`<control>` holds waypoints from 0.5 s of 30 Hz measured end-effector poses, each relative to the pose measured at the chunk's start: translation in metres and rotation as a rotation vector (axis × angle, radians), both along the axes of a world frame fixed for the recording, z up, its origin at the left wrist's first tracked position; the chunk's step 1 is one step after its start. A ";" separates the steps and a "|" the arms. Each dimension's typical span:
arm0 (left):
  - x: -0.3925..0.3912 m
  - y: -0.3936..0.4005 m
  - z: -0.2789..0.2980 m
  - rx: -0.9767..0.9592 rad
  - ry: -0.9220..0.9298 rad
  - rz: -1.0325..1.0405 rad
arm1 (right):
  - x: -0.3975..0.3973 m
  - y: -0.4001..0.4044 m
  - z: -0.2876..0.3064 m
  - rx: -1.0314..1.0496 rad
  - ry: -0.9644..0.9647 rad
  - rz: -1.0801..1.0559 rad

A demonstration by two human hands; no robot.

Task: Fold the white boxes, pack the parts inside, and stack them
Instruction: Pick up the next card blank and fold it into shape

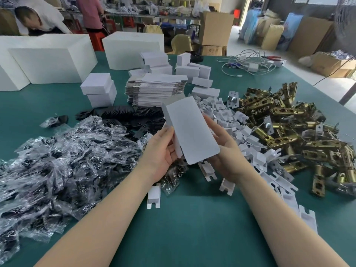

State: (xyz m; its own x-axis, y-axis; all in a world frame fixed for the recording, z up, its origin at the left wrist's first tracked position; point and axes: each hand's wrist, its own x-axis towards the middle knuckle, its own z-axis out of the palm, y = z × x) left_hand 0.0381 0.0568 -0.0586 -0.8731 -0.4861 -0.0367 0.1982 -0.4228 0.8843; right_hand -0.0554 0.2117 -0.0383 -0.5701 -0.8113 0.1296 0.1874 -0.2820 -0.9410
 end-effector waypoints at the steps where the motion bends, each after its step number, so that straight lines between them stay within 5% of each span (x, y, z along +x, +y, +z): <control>1: 0.000 0.001 0.000 0.000 0.007 -0.002 | -0.001 0.001 0.000 -0.002 -0.059 0.041; 6: 0.001 -0.002 -0.004 -0.021 0.006 -0.032 | -0.005 -0.001 0.007 -0.031 -0.376 0.000; 10: 0.002 0.005 -0.006 -0.126 -0.031 -0.090 | -0.005 -0.001 0.004 0.237 -0.097 -0.275; 15: 0.004 0.008 -0.004 -0.137 -0.038 -0.058 | -0.003 -0.001 0.002 0.227 -0.005 -0.364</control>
